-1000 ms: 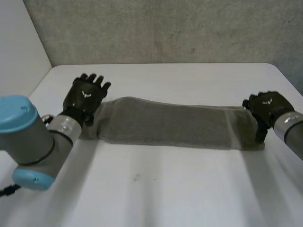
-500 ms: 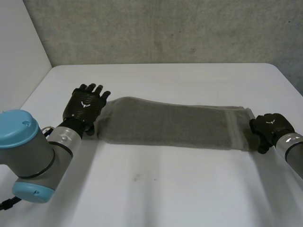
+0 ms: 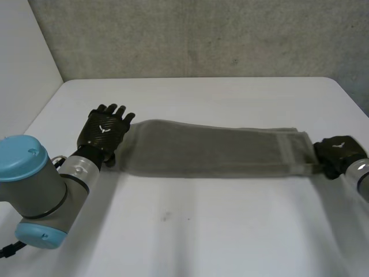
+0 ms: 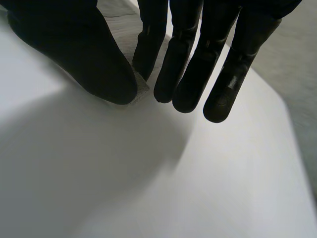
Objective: Fold the towel.
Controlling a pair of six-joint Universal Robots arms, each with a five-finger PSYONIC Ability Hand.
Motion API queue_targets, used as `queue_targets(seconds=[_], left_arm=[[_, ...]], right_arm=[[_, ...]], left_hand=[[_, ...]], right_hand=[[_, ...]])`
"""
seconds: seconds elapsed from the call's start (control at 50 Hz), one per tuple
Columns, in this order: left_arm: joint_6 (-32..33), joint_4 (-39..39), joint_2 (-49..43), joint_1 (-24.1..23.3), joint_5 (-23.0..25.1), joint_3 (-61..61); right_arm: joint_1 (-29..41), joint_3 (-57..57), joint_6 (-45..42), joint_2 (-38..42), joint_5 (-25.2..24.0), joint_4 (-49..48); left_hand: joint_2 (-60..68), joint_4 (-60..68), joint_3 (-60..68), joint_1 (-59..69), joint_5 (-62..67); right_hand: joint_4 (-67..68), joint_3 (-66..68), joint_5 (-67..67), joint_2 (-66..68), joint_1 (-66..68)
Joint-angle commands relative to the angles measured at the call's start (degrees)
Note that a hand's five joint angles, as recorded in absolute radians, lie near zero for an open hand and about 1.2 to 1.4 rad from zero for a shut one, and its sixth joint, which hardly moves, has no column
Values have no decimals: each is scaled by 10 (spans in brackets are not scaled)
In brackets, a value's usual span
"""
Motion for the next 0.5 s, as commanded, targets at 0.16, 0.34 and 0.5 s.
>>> queue_targets(seconds=[0.16,0.34,0.5], left_arm=[[1,0,1,0,-1,-1],[1,-1,2,0,-1,-1],[2,-1,3,0,-2,-1]], right_arm=[[-111,-68,-96,-4,123,0],[-67,-71,-70,-62,120,-37],[89,-103,-28,-83,63,-58]], left_hand=[[5,4,5,2,-17],[5,4,5,2,-17],[5,4,5,2,-17]], right_hand=[[119,123,139,127,268],[119,123,139,127,268],[119,123,139,127,268]])
